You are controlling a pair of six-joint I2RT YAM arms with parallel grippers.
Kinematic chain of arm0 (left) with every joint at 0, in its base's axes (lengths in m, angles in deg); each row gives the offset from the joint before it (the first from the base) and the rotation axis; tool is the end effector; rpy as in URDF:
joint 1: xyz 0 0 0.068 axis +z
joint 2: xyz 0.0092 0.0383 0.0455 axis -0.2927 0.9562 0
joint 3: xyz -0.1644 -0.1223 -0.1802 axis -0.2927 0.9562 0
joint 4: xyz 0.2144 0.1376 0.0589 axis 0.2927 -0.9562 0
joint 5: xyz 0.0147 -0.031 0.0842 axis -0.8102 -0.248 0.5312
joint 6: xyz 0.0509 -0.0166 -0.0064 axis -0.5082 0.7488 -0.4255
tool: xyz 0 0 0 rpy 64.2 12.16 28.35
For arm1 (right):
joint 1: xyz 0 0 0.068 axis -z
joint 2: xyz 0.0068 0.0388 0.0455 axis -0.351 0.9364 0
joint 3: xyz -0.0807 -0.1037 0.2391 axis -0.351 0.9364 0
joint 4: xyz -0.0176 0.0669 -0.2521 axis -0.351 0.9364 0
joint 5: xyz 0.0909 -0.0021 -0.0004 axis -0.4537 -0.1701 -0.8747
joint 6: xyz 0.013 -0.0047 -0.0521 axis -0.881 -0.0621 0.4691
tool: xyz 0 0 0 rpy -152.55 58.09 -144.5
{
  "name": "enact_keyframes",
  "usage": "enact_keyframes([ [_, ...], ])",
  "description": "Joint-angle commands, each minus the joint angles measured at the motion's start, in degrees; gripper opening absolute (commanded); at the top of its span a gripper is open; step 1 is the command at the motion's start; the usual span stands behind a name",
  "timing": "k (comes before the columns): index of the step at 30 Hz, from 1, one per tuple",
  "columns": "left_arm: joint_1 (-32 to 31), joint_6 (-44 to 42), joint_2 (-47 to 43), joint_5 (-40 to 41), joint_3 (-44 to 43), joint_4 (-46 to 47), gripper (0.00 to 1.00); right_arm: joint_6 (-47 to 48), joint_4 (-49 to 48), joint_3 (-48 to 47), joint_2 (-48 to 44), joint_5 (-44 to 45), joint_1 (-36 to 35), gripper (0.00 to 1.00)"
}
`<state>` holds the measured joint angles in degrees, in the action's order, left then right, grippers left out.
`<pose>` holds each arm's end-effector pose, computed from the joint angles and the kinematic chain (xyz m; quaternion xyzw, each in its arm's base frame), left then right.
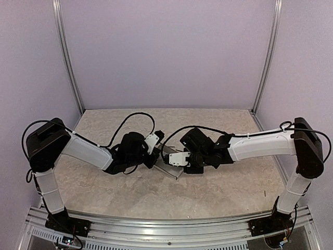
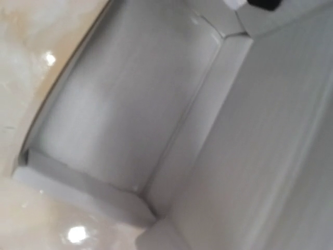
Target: Fold the paper box
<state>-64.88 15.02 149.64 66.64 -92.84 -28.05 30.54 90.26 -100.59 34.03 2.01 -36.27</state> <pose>0.2557 -0.2764 0.1440 0.3676 0.7680 -0.1329 0.5074 0.2058 0.2964 0.1945 -0.6628 0.6647 -0.0846 0.3341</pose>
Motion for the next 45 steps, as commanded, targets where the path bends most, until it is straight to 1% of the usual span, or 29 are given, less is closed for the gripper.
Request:
enact_keyframes([
  [1, 0.33, -0.66, 2.30, -4.58, -1.35, 2.67, 0.00, -1.88, 2.80, -1.81, 1.01, -3.81, 1.00, 0.49],
  [4, 0.89, 0.10, 3.49, -6.24, -2.25, 3.11, 0.00, -2.34, 4.73, -2.17, -0.05, -6.77, 2.24, 0.49],
  [8, 0.92, 1.00, 5.27, -6.43, -3.82, 3.00, 0.00, -2.51, 8.38, -2.77, -1.53, -10.84, 4.02, 0.51],
  [9, 0.92, 1.15, 5.55, -7.72, -3.97, 2.98, 0.00, -1.86, 9.24, -2.69, -2.23, -11.49, 4.53, 0.51],
  [12, 0.92, 1.09, 5.72, -8.01, -4.08, 2.92, 0.00, 1.17, 12.09, -2.33, -4.75, -13.71, 6.57, 0.54],
  [14, 0.92, 0.69, 5.80, -8.12, -4.22, 2.75, 0.00, 4.21, 15.79, -2.58, -5.72, -16.17, 7.68, 0.55],
  [17, 0.92, -0.07, 6.40, -8.48, -4.86, 1.89, 0.00, 9.80, 19.20, -1.39, -7.14, -16.33, 8.79, 0.57],
  [21, 0.92, -1.12, 6.29, -9.38, -5.51, 1.42, 0.00, 16.31, 18.91, 0.26, -7.75, -13.56, 10.25, 0.57],
  [28, 1.51, -4.35, 6.74, -12.48, -8.83, -2.20, 0.00, 19.02, 15.11, -2.38, -4.13, -11.69, 14.98, 0.52],
  [32, 1.71, -5.57, 7.05, -14.03, -10.53, -3.98, 0.00, 19.72, 8.89, -0.43, -3.75, -11.43, 15.61, 0.47],
  [35, 1.76, -5.86, 7.66, -14.68, -12.05, -5.22, 0.01, 18.67, 6.57, -0.34, -3.74, -13.32, 15.60, 0.42],
  [39, 1.67, -5.97, 8.88, -15.99, -14.37, -7.51, 0.03, 17.45, 5.90, -0.46, -5.19, -16.18, 15.60, 0.38],
  [42, 1.63, -6.15, 9.77, -16.03, -15.79, -8.33, 0.04, 17.57, 5.88, 0.41, -6.60, -16.29, 15.60, 0.35],
  [45, 1.63, -5.92, 10.75, -16.15, -16.97, -8.68, 0.04, 16.98, 6.01, 1.33, -7.06, -16.32, 15.60, 0.34],
])
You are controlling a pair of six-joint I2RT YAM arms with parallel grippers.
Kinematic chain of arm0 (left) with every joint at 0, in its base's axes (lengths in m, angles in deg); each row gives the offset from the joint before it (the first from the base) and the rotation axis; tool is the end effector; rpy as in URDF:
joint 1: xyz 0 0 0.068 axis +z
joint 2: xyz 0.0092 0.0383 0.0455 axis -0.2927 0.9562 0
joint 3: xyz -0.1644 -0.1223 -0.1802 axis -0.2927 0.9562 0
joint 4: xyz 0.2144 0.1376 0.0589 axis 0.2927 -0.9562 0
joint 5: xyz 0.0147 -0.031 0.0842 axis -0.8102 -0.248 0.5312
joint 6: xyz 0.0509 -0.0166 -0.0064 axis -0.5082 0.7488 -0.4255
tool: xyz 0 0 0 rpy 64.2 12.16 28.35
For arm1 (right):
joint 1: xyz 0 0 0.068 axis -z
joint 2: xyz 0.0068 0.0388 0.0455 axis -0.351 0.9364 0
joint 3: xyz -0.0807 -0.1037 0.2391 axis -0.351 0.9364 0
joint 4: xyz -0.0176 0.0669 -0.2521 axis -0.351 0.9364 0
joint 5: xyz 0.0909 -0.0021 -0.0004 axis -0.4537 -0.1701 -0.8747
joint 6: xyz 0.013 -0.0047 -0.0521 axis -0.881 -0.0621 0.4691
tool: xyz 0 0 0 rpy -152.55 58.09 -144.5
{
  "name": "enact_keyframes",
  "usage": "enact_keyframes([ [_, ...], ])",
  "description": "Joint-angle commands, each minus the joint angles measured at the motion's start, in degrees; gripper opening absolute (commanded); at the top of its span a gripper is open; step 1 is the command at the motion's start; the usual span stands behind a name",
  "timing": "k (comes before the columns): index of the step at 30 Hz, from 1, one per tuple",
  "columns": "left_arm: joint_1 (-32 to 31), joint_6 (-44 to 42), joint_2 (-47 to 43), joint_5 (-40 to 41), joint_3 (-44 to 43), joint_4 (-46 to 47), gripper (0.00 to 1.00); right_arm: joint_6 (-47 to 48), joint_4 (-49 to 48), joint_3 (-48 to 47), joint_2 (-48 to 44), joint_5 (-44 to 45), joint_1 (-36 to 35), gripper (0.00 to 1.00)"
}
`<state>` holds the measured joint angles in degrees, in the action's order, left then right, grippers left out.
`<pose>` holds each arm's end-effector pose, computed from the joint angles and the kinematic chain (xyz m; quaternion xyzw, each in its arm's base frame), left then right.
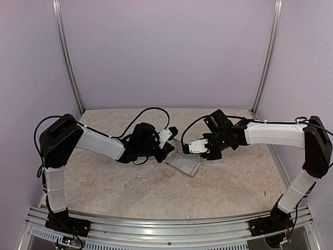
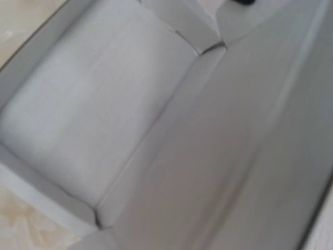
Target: Fold the paper box
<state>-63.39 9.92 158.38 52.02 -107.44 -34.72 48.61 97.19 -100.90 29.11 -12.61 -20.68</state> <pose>0.2932 -0.3146 0.1479 0.4509 0.7262 -0.2059 0.4764 0.2595 0.2259 0.2157 -0.7147 0.6288 -0.0570 0.3008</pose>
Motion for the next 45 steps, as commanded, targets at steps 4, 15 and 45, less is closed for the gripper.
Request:
enact_keyframes([
  [4, -0.56, 0.19, 3.06, -0.82, -4.27, -3.01, 0.05, -2.21, 0.42, 2.86, -2.08, -4.41, 0.02, 0.39],
  [15, -1.95, -0.90, 4.92, -2.70, -12.51, -14.09, 0.05, -8.04, 3.42, 2.52, -2.88, -9.29, 0.01, 0.44],
  [45, -5.31, 3.27, 2.57, 0.32, -2.39, -5.38, 0.06, -15.55, -1.54, 6.12, -7.01, -9.02, -1.03, 0.37],
])
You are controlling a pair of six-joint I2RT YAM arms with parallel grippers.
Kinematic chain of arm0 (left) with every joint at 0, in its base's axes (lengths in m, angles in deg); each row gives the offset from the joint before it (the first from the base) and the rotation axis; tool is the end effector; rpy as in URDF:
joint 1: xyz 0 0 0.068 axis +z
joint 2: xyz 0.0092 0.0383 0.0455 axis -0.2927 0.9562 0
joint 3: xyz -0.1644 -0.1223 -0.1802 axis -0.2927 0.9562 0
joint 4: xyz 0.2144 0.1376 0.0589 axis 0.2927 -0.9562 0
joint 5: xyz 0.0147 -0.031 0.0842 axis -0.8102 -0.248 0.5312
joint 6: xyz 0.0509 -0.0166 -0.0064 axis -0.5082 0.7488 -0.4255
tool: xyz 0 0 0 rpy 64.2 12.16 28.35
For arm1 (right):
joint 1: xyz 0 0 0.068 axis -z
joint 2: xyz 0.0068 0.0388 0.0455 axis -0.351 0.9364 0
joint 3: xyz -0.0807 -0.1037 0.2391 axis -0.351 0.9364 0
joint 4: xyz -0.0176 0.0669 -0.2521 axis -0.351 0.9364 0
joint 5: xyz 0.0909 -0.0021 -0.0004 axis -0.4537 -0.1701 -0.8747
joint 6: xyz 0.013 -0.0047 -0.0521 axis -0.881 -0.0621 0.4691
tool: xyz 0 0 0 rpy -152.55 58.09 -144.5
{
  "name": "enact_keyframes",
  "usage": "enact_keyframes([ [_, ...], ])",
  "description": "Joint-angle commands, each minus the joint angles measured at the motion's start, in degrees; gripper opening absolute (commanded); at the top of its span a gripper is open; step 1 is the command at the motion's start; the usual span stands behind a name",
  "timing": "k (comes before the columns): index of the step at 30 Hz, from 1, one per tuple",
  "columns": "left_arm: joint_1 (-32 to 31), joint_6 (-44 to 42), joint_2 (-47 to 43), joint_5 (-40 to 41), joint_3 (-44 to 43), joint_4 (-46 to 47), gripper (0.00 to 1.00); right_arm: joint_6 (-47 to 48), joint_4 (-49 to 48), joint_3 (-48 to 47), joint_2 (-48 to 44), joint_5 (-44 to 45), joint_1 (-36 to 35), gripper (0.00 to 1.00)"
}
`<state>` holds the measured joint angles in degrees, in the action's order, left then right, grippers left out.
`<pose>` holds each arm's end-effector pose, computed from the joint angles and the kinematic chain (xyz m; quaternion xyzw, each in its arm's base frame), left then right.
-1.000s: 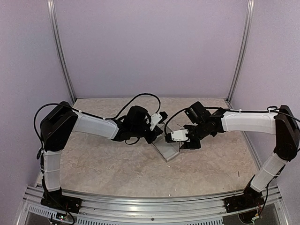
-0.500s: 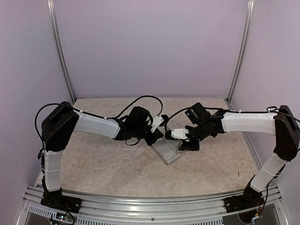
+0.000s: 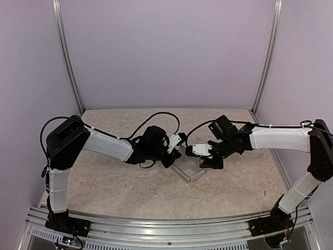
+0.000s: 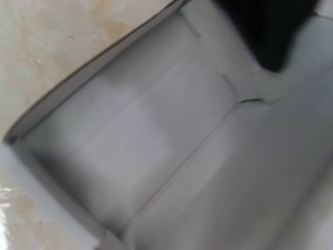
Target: Fold the paper box
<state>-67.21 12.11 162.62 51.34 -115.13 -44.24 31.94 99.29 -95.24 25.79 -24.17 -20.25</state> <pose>0.2842 -0.3492 0.1413 0.4738 0.7421 -0.2215 0.4192 0.2370 0.2125 0.2022 -0.6395 0.7161 0.0826 0.2672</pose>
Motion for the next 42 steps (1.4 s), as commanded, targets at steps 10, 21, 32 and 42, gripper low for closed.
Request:
enact_keyframes([
  [10, -2.14, 0.43, -3.87, 4.10, 13.43, 14.52, 0.07, 4.35, -6.06, 3.30, -2.43, 12.14, -8.85, 0.37],
  [21, -3.27, -0.85, -5.86, 7.49, 15.84, 16.30, 0.09, 4.18, -9.82, 4.34, -1.88, 16.05, -9.79, 0.32],
  [32, -3.23, 0.83, -15.93, 6.00, 19.58, 3.52, 0.21, 4.25, -11.82, 5.23, -1.72, 16.35, -9.75, 0.30],
  [42, 0.31, 2.79, -16.25, 11.05, 16.82, 0.11, 0.32, 4.27, -12.33, 5.44, -1.64, 16.34, -9.75, 0.30],
])
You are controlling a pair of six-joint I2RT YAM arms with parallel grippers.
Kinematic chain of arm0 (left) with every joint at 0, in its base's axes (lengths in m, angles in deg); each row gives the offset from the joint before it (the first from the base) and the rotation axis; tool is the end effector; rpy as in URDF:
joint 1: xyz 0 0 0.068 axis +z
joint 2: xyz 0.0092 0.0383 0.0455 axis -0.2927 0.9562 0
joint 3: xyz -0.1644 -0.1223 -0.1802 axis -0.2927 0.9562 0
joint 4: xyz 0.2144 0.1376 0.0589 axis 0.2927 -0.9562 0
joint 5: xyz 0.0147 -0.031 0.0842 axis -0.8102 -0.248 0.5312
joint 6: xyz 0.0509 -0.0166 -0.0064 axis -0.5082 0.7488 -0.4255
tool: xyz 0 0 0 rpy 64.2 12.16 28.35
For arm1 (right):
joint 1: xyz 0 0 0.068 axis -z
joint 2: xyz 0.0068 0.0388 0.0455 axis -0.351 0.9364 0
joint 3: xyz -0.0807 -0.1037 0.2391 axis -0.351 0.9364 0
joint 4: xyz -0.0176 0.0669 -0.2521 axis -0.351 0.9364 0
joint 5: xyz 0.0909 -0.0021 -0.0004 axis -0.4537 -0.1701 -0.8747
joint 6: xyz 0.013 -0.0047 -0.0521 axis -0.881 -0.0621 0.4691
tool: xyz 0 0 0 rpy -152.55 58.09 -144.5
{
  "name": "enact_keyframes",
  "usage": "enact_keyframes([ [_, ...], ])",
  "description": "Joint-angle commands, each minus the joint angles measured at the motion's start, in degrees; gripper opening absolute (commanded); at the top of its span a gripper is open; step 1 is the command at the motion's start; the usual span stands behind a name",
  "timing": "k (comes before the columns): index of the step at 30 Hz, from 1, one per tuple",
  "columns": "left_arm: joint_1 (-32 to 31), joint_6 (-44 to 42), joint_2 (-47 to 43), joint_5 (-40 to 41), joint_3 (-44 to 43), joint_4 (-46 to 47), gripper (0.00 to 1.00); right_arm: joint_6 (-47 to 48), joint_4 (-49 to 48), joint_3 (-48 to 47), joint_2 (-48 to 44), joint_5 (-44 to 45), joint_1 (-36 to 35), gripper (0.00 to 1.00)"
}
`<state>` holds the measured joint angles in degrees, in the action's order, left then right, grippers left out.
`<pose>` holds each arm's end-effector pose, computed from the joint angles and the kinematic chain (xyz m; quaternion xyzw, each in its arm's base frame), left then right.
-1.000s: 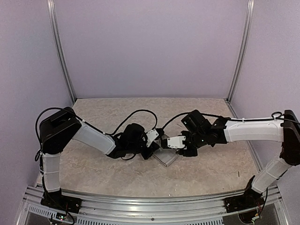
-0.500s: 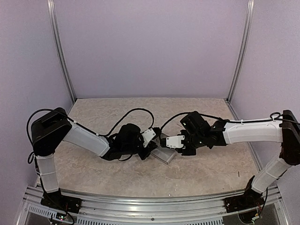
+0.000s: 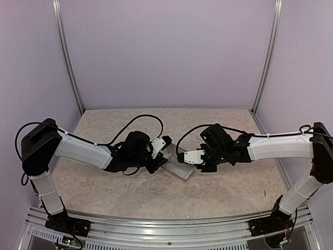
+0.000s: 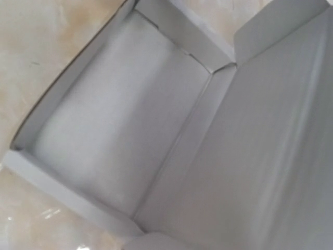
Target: Fold the paper box
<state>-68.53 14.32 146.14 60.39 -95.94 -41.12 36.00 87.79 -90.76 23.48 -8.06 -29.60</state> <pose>0.2327 -0.2922 0.1596 0.4361 0.7649 -0.1713 0.4420 0.2074 0.2423 0.2034 -0.6731 0.6517 -0.0347 0.3479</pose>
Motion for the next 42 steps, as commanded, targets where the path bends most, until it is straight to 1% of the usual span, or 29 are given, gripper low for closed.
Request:
enact_keyframes([
  [1, 1.85, 0.06, 0.51, 1.83, -2.90, -2.82, 0.33, 0.20, -0.83, 0.86, 0.64, 0.18, -0.46, 0.30],
  [6, 3.01, -2.46, 2.65, 0.11, -5.62, -1.45, 0.34, 0.12, -0.69, 0.93, 0.42, 0.33, -0.43, 0.30],
  [10, 3.95, -3.37, 5.26, -3.14, -8.58, -0.98, 0.32, 0.03, -0.72, 1.02, 0.59, 0.18, -0.43, 0.30],
  [12, 4.09, -3.79, 6.49, -3.94, -9.78, -0.98, 0.27, 0.08, -0.78, 0.96, 0.62, 0.28, -0.44, 0.30],
  [15, 4.22, -4.06, 7.17, -6.08, -10.28, -0.29, 0.16, 0.03, -0.58, 0.77, 0.57, 0.15, -0.41, 0.30],
  [18, 4.22, -4.31, 7.11, -7.73, -10.35, 0.40, 0.08, -0.21, -0.51, 0.74, 0.66, -0.41, -0.40, 0.30],
  [25, 4.13, -4.30, 7.49, -9.45, -10.92, 1.88, 0.01, -1.43, -0.51, -0.47, 2.65, -1.37, -0.46, 0.30],
  [29, 3.89, -3.98, 8.48, -10.11, -11.88, 1.93, 0.00, -2.44, -0.53, -1.34, 3.40, -2.10, -0.39, 0.30],
  [35, 3.54, -4.20, 9.12, -10.59, -12.91, 1.27, 0.00, -5.29, -0.42, -3.17, 4.21, -1.72, -0.45, 0.26],
  [42, 3.67, -4.98, 9.65, -10.58, -14.23, -0.69, 0.00, -8.59, 0.64, -6.42, 4.26, 0.01, -0.24, 0.26],
])
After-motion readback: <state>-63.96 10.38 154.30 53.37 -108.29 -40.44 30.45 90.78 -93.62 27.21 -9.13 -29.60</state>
